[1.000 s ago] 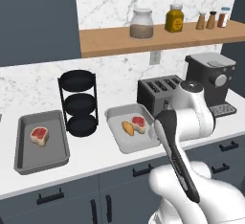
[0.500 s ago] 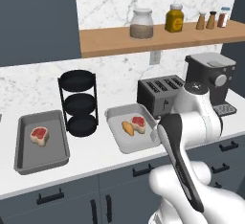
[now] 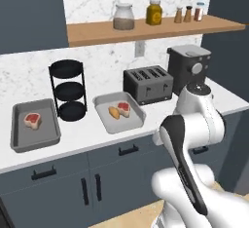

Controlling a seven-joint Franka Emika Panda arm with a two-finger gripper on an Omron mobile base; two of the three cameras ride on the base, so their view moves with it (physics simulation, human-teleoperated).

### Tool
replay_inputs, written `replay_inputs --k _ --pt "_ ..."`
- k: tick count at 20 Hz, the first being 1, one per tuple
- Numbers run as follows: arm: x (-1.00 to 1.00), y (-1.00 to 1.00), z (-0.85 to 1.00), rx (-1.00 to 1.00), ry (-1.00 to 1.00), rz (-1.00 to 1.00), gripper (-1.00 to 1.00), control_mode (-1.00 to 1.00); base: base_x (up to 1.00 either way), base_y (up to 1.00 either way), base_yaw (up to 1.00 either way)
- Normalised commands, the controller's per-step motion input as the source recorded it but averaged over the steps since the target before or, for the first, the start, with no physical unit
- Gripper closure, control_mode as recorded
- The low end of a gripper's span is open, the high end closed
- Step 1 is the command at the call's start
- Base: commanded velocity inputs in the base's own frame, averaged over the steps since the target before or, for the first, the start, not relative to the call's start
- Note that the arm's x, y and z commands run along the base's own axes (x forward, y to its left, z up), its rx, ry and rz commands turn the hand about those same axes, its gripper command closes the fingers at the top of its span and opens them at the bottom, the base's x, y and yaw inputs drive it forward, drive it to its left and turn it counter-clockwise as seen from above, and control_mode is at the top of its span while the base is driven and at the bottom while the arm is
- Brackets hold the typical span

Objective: Place one potato and one steak in each tupperware on the nearby counter, to pack two identical lunches.

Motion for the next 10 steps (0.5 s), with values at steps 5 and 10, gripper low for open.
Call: replay_inputs --k 5,10 --pt "0.00 0.00 0.00 0.00 0.00 0.00 -1.00 1.00 -0.69 -0.04 -0.57" --pt "0.00 0.00 0.00 0.00 0.00 0.00 -1.00 1.00 -0.24 -0.39 -0.67"
